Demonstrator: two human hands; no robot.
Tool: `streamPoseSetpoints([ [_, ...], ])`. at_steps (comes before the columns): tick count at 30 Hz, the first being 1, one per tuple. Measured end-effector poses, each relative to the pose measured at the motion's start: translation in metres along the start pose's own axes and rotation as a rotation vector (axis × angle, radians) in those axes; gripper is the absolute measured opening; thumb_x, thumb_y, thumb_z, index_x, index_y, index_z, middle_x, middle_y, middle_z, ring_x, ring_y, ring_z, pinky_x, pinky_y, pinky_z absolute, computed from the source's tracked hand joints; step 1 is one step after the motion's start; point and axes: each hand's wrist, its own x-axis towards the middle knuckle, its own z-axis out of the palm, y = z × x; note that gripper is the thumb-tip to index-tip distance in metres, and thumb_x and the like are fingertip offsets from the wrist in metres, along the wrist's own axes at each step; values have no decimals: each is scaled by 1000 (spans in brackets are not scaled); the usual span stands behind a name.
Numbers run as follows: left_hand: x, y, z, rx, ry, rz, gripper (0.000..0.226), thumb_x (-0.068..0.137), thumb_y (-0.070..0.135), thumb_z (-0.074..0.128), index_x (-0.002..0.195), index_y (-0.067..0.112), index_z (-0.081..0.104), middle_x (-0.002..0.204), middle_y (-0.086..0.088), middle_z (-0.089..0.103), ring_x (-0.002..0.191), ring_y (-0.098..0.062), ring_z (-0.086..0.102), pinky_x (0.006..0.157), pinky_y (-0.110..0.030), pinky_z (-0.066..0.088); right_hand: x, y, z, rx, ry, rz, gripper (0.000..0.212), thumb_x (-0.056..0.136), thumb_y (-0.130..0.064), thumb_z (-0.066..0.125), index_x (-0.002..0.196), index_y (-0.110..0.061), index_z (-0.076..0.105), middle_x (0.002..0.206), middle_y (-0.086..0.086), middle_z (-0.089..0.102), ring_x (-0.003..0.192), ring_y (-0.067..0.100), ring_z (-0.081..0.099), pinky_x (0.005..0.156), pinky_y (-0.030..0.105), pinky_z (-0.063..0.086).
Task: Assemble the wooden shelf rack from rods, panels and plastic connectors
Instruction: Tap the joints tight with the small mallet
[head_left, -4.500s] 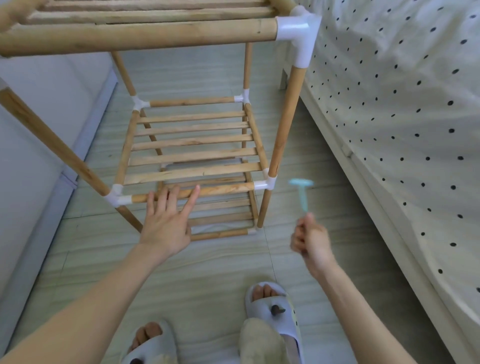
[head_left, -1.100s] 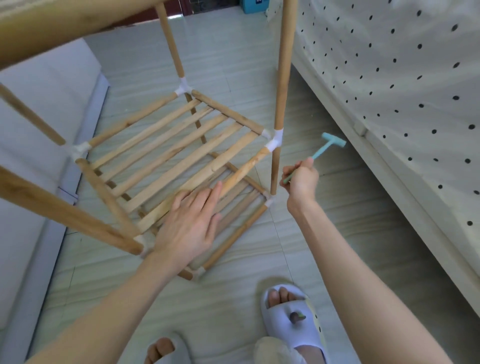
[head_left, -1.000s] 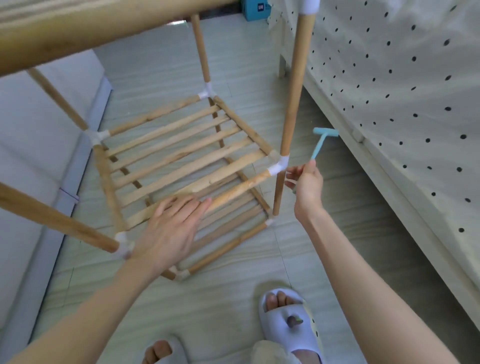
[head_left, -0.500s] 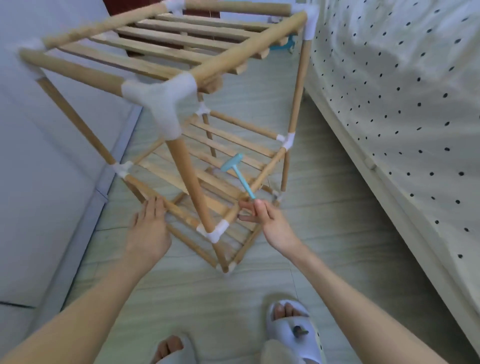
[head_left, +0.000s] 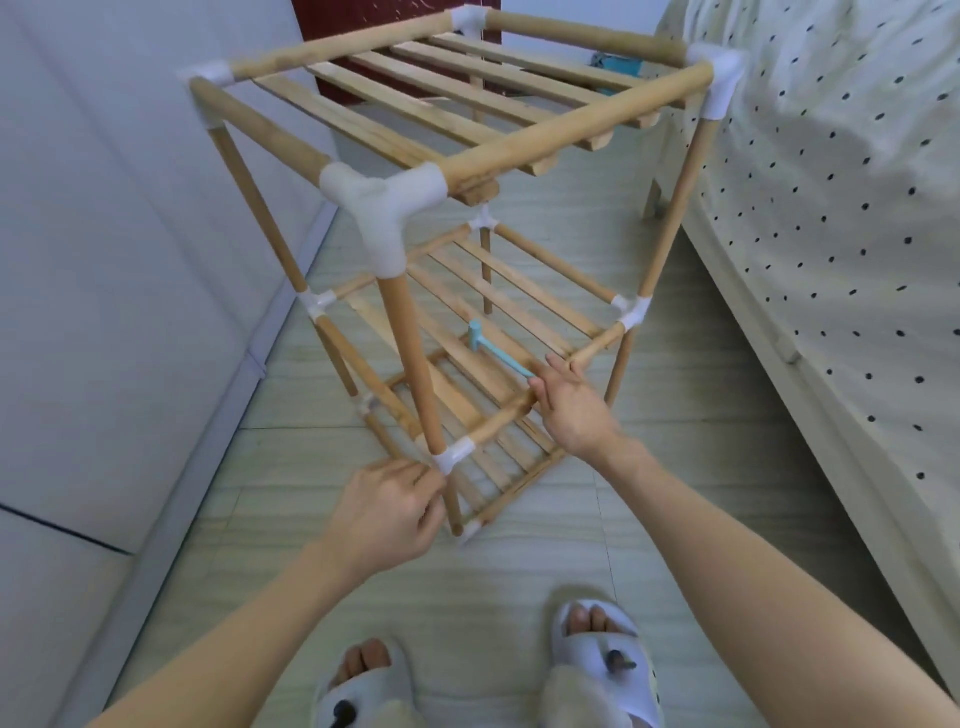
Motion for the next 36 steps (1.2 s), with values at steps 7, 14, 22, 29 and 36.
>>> streamPoseSetpoints([
  [7,4,15,-6,22,-38,26,42,74,4,52,113,-4,65,122,-14,63,118,-29,56,81,-37,57,-6,-14,-3,-112,63,-20,40,103,-26,24,112,-6,57,117,13,59,118,27,45,103,34,23],
  [14,-15,-5,8,129,-149,-208,75,56,7,78,127,0,56,135,-12,53,129,-33,44,93,-38,49,-32,-24,6,369,100,42,42,102,-30,28,108,-6,63,99,8,65,100,25,58,90,37,43],
  [22,18,-14,47,53,-387,-376,83,92,30,41,145,31,-22,155,8,-25,144,-22,-17,106,-64,-11,-118,40,20,348,300,234,28,101,-22,32,76,-22,46,53,-9,43,56,19,44,58,30,32],
  [29,24,-14,53,68,-387,-426,92,86,31,49,144,35,-23,156,9,-22,144,-22,-16,104,-66,-12,-154,84,4,361,504,428,37,100,-17,34,65,-20,42,53,-3,39,53,18,37,61,34,32],
  [36,23,-12,57,126,-363,-435,92,87,35,48,143,34,-25,156,8,-22,144,-23,-14,105,-67,-9,-114,70,-18,1151,858,702,38,103,-31,25,67,-20,29,43,-8,28,29,3,25,33,12,20],
])
